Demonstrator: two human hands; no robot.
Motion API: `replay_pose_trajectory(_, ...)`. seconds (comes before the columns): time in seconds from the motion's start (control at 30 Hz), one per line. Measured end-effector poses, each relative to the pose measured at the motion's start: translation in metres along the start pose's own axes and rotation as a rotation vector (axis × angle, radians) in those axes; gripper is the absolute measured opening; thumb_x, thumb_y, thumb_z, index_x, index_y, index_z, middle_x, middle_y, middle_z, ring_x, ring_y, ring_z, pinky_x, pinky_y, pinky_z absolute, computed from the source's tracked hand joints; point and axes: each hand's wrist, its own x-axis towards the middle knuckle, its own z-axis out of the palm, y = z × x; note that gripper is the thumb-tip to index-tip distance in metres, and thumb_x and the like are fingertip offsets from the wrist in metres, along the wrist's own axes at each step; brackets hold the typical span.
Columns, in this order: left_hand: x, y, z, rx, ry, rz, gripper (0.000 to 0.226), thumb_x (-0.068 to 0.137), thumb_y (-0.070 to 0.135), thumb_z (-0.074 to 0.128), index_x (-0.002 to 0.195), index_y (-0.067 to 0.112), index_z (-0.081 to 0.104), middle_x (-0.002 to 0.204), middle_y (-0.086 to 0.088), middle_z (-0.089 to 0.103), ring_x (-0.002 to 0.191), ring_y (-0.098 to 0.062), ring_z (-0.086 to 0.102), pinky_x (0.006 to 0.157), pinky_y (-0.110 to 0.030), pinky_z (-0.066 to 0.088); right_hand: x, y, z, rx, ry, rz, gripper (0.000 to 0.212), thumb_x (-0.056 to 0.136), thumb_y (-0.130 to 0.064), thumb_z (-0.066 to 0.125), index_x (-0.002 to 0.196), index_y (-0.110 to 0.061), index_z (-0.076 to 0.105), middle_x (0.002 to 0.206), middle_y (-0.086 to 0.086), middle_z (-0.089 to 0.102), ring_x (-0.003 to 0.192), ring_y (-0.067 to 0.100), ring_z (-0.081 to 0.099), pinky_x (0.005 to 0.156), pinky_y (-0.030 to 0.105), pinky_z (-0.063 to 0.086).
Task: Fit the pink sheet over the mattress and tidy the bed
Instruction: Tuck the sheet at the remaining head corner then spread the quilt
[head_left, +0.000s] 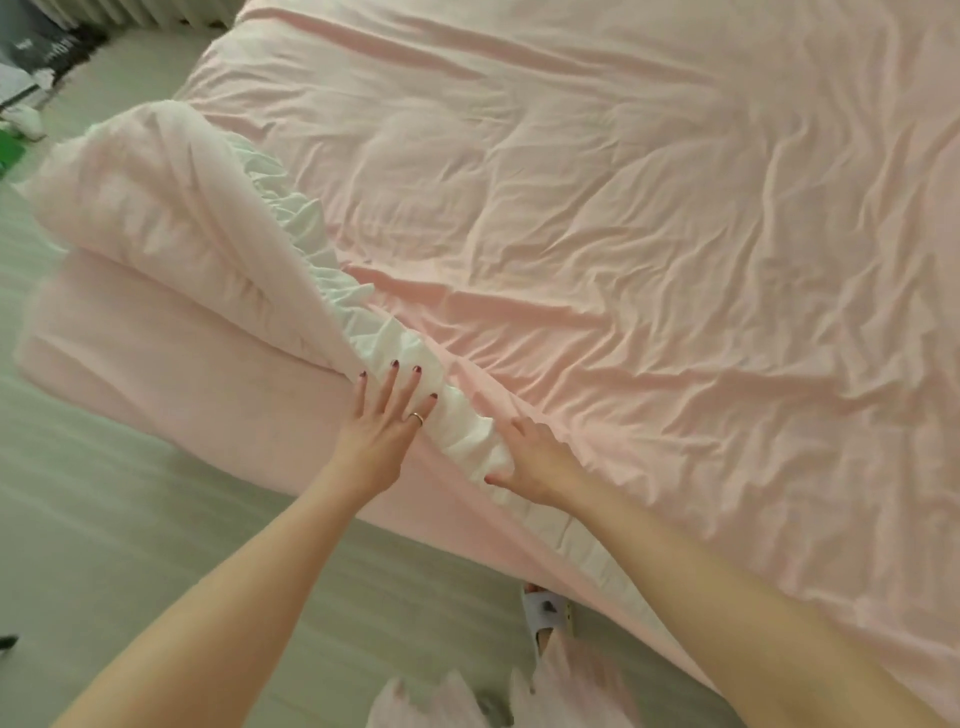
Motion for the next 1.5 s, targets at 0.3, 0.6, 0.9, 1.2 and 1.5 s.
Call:
replay_pose_trajectory(0.3,0.057,-0.089,0.013,0.227,-0.133,0.225,0.046,0.091,0.027,0.053,0.135,0.018,0.044,0.156,-0.009,0.015,0.146,-0.03,-0.009,0.105,-0.06,-0.023,0.03,-0.061,0.028,-0.18,0.131,0.195,0.108,0.068,-0.073,0.058,0.15,-0.019,0.012,0.159,0.001,-0.001,0.146,0.026,0.0,0.114,0.056,0.009)
replay_pose_trajectory(0.6,0.018,-0.112,0.039,0.082,-0.095,0.548,0.028,0.098,0.026,0.035,0.122,0.014,0.041,0.105,-0.003,0.067,0.096,-0.028,0.064,0.068,-0.034,0.034,0.007,-0.127,0.088,-0.169,0.33,0.419,0.036,0.085,-0.021,0.059,0.119,-0.012,0.054,0.123,0.008,0.049,0.114,0.027,0.048,0.089,0.039,0.041)
replay_pose_trajectory(0.9,-0.064,-0.091,0.088,0.049,-0.153,0.529,0.037,0.092,0.011,0.038,0.128,0.018,0.047,0.115,-0.005,0.064,0.103,-0.03,0.061,0.078,-0.036,0.039,-0.057,-0.146,0.137,0.142,0.328,0.488,0.033,0.083,-0.004,0.045,0.115,-0.01,0.052,0.117,0.008,0.055,0.112,0.028,0.047,0.079,0.033,0.039)
replay_pose_trajectory(1.2,-0.13,-0.098,0.113,-0.085,-0.652,0.556,0.036,0.098,0.02,0.039,0.132,0.011,0.046,0.132,-0.011,0.05,0.108,-0.027,0.053,0.091,-0.035,0.044,-0.079,-0.166,0.187,0.206,-0.177,0.52,0.02,0.094,-0.022,0.046,0.1,-0.007,0.059,0.103,0.011,0.06,0.101,0.025,0.055,0.078,0.03,0.044)
replay_pose_trajectory(1.5,-0.095,-0.197,0.095,-0.411,-0.371,0.39,0.033,0.097,0.016,0.038,0.125,0.02,0.055,0.13,-0.002,0.052,0.122,-0.024,0.049,0.099,-0.04,0.043,-0.027,-0.23,0.128,0.276,-0.066,0.469,0.039,0.098,-0.026,0.036,0.121,-0.004,0.058,0.122,0.011,0.06,0.106,0.025,0.055,0.09,0.031,0.043)
